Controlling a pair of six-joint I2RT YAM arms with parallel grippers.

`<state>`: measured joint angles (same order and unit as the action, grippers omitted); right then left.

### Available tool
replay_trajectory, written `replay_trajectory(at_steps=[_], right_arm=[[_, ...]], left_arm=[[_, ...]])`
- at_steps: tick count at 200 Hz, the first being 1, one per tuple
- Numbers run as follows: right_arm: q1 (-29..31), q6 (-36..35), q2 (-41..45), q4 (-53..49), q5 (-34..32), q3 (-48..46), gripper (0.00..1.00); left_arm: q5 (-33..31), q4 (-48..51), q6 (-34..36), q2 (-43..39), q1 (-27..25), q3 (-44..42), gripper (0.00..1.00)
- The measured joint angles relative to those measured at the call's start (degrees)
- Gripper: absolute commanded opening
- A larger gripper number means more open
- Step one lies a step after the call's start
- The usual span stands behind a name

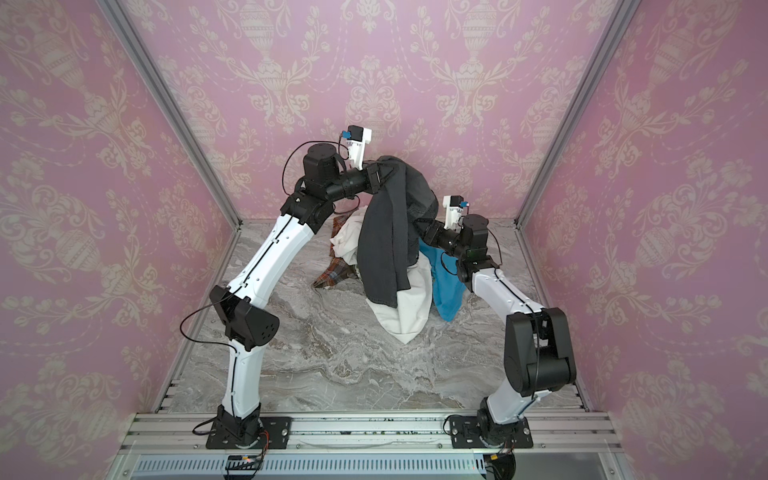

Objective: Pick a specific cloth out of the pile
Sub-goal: 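Carry the grey jeans with both grippers away from the pile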

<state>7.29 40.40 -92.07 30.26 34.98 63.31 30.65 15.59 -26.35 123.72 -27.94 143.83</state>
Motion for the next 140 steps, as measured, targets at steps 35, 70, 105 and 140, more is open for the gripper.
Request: replay_trajectory(at_steps=[35, 70, 105, 140], right_arm=[[3.98, -0.26, 4.11, 0.59, -0.24, 0.02, 0.02], [11.10, -4.90, 6.47, -6.23, -3.17, 7.91, 0.00], [17.97, -9.51, 6.78, -13.70, -6.56, 16.06, 0.00], [24.76, -13.16, 5.07, -19.50, -10.32, 22.80, 0.00]], left_arm=[[-1.57, 9.73, 3.37, 1.29, 0.20, 11.37, 0.00], [-1.97, 14.82, 4.90, -0.79, 2.23, 14.32, 0.00], [-2.62, 22.82, 6.27, -4.09, 7.28, 13.94, 0.00], [-3.93, 28.26, 8.46, -11.43, 10.97, 7.93, 0.00]])
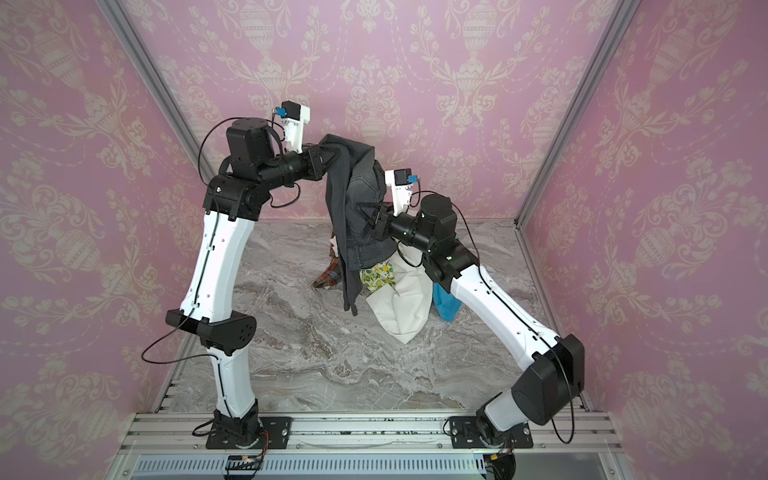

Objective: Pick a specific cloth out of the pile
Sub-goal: 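Carry the grey jeans with both grippers away from the pile, then lower the jeans onto the table with the left gripper while the right releases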

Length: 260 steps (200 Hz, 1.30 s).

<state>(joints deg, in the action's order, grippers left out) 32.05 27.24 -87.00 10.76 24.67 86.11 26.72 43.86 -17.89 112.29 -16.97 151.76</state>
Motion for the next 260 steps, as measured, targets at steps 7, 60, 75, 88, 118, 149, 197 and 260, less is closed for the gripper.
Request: replay_trajectory(at_steps=[7, 60, 75, 88, 118, 149, 197, 260], right_arm=[[1.60, -0.72, -0.76, -0.68, -0.72, 1.20, 0.00], [12.94, -4.81, -7.82, -2.34, -6.45, 7.39, 0.00], [15.41, -4.98, -10.40, -1.92, -7.61, 8.74, 0.00], [17.14, -4.98, -12.76, -0.87, -8.13, 9.42, 0.00], [20.37, -4.50, -18.51, 2.51, -9.84, 9.49, 0.00], [22.58, -3.48, -22.84, 5.55, -11.69, 9.31, 0.00], [23.08, -3.19, -21.81, 9.07, -15.23, 6.12, 0.00], [22.88, -6.54, -12.79, 6.82, -20.94, 2.21, 0.00]], left_arm=[[-0.35, 0.76, 0.42, -1.99, 0.61, -1.75, 0.00], [-3.30, 2.97, 1.99, -20.02, 7.39, -20.74, 0.00], [-4.70, 2.97, 2.03, -25.14, 10.03, -27.19, 0.00], [-5.33, 2.27, 2.01, -29.16, 12.17, -32.96, 0.00], [-6.16, 0.70, 1.92, -36.81, 16.39, -45.75, 0.00], [-6.49, -0.72, 1.20, -39.47, 17.79, -53.02, 0.00], [-6.14, -5.70, -3.02, -39.52, 16.90, -55.65, 0.00], [-8.70, -9.49, -4.57, -34.27, 4.37, -48.89, 0.00]])
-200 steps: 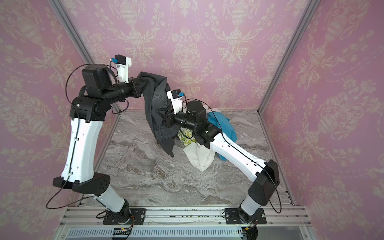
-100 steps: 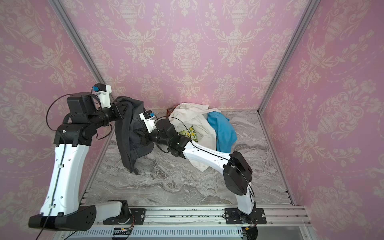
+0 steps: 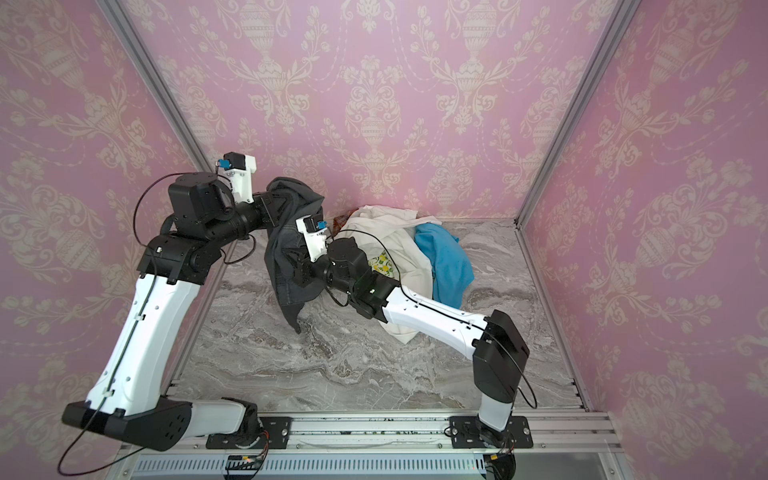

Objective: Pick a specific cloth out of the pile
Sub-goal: 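Lower the jeans onto the table with the left gripper while the right releases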

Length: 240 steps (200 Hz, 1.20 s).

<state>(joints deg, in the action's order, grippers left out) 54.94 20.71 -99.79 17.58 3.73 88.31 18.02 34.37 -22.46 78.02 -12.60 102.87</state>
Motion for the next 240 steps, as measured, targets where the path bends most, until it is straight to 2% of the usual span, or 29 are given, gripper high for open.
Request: replay_trajectory(at_steps=[23, 39, 90, 115, 142, 171, 209, 240], right_arm=[[0.94, -1.57, 1.16, -0.83, -1.33, 0.02, 0.00], [1.90, -2.12, 0.63, -1.68, -1.68, 0.02, 0.00], [7.58, -2.75, -9.97, -1.42, -2.89, 1.77, 0.00], [9.97, -1.77, -17.66, 2.64, -3.06, 1.90, 0.00], [10.56, -0.50, -24.13, 9.40, -1.31, 1.38, 0.00], [10.29, -0.11, -29.53, 16.00, 0.92, 2.08, 0.00], [10.03, -0.09, -36.87, 19.15, 3.10, 7.50, 0.00], [10.01, 0.52, -41.97, 19.43, 3.58, 9.84, 0.00]], left_arm=[[-0.42, -0.17, -0.15, -0.35, 0.13, -0.39, 0.00], [0.11, -0.70, -0.50, -2.80, 2.27, -4.42, 0.00], [1.46, -0.66, -0.90, -14.62, 18.29, -26.80, 0.00], [1.51, -0.46, -0.87, -16.41, 23.06, -35.58, 0.00], [0.59, -0.50, -0.83, -16.44, 23.69, -41.09, 0.00], [-0.92, -1.27, -0.83, -16.41, 23.71, -42.10, 0.00], [-3.37, -2.19, -0.76, -16.41, 23.74, -43.71, 0.00], [-5.33, -4.83, -1.73, -16.52, 23.74, -49.62, 0.00]])
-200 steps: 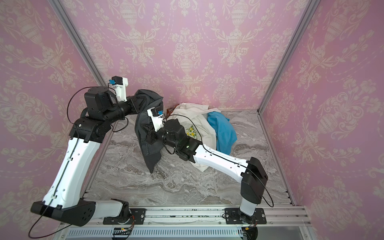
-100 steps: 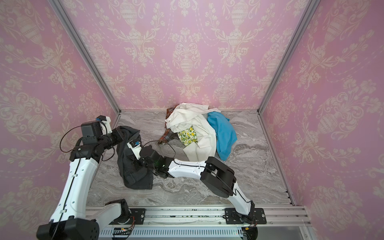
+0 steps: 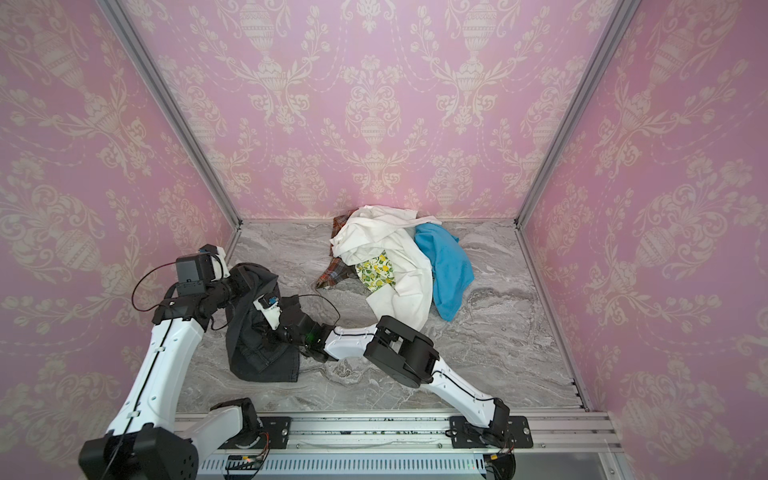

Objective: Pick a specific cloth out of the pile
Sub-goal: 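Lower the jeans onto the table with the left gripper while the right releases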

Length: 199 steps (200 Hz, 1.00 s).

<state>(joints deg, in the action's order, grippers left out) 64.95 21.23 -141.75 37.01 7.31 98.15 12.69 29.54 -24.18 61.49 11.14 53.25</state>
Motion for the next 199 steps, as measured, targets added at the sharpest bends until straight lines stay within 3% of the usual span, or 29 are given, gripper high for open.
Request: replay_trajectory(at_steps=[47, 66, 99, 116, 155, 199], right_arm=[[-1.29, 2.47, -2.10, -0.13, 1.49, 1.18, 0.01], [-1.86, 3.45, -1.53, 2.14, 2.40, -1.36, 0.13], [-3.23, 5.42, 1.42, 7.08, 3.76, -9.20, 0.44], [-4.20, 5.90, 4.09, 8.44, 4.24, -13.60, 0.53], [-6.45, 5.33, 12.96, 10.23, 2.19, -25.03, 0.60], [-9.18, 3.69, 27.02, 8.55, -0.61, -29.40, 0.64]], left_arm=[[-1.84, -7.32, -6.73, -2.21, 0.07, -12.94, 0.00], [-2.51, -9.99, -9.64, -3.91, 0.04, -17.53, 0.00], [-3.48, -14.05, -13.55, -6.16, 0.04, -22.40, 0.00], [-4.28, -16.06, -14.97, -6.73, 0.02, -24.20, 0.00], [-5.66, -20.79, -17.35, -7.13, 0.00, -28.65, 0.00], [-7.56, -26.03, -18.84, -4.57, 0.00, -31.19, 0.00]])
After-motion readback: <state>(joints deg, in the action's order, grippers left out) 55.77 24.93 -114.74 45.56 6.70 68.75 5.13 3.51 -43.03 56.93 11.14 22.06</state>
